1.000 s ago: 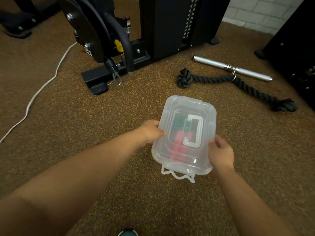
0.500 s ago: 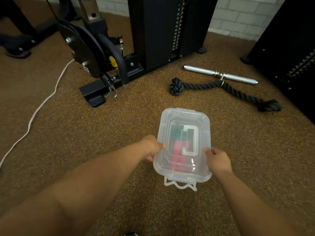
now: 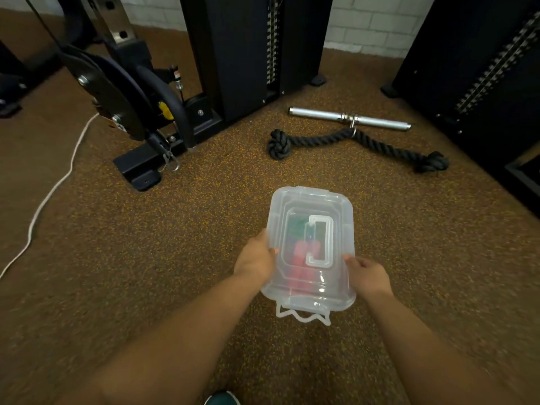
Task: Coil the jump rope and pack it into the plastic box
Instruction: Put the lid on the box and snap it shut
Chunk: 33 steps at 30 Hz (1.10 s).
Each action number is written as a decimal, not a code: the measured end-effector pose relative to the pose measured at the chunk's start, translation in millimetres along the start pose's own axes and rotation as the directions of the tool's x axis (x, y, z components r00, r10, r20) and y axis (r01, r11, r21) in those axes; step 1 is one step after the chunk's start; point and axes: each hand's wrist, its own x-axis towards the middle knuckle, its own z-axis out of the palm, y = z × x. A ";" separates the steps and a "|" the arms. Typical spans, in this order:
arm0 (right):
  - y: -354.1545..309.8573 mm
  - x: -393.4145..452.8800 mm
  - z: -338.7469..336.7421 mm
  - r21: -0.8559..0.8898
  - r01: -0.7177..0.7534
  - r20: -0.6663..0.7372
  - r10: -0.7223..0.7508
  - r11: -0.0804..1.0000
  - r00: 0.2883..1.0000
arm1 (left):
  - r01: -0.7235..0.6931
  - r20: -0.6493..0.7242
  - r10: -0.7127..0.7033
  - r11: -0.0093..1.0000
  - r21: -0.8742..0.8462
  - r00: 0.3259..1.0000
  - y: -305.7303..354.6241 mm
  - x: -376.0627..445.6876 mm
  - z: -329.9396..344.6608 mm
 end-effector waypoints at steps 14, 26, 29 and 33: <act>30.5 -24.0 15.4 0.299 -0.220 0.217 0.158 0.929 0.963 | -0.583 0.420 0.413 0.666 0.466 0.808 -11.5 -34.4 18.8; 43.0 -35.9 15.5 0.063 0.040 0.082 -0.045 0.997 0.996 | -0.537 0.407 0.352 0.608 0.585 0.843 -4.5 -38.0 21.8; 60.9 -46.3 11.2 -0.401 0.591 0.155 -0.584 0.700 0.797 | -0.546 0.406 0.369 0.629 0.553 0.836 -4.7 -37.8 21.8; 73.4 -39.7 11.0 -0.617 0.659 0.352 -0.598 0.429 0.720 | -0.551 0.407 0.378 0.652 0.521 0.831 -5.4 -37.0 22.0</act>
